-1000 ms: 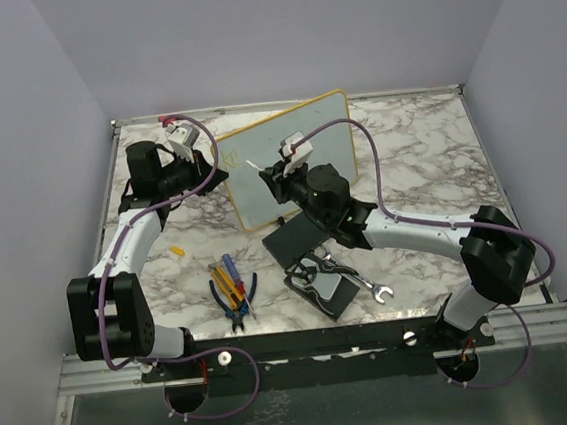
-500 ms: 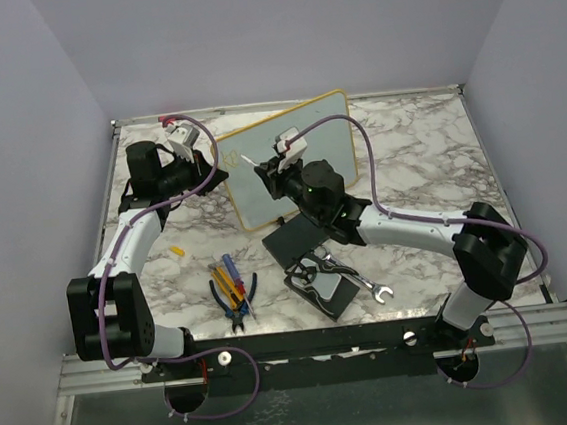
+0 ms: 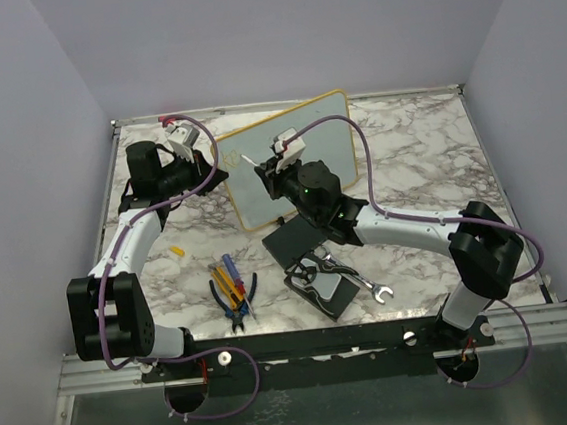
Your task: Write a sentence on the whiteboard
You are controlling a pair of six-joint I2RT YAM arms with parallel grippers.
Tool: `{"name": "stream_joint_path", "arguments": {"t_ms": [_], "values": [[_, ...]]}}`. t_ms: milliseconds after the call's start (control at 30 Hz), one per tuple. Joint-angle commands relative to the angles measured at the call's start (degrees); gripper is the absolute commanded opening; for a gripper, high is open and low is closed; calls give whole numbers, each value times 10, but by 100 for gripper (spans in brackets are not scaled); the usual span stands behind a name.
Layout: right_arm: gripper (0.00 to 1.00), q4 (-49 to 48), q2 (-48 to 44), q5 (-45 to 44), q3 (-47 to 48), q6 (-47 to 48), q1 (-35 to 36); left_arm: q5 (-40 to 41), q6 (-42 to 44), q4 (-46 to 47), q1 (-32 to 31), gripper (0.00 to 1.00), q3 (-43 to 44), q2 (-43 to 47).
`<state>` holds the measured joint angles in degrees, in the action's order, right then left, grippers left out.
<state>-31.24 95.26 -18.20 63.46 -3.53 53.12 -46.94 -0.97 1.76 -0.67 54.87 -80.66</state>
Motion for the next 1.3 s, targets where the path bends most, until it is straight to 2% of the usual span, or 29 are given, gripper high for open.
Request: {"name": "stream_joint_path", "arguments": {"t_ms": [0, 1267], "values": [[1, 6, 10, -36, 12, -3, -5, 11, 27, -44, -14, 0, -4, -7], [1, -6, 6, -42, 25, 2, -16, 12, 28, -45, -14, 0, -5, -5]]}}
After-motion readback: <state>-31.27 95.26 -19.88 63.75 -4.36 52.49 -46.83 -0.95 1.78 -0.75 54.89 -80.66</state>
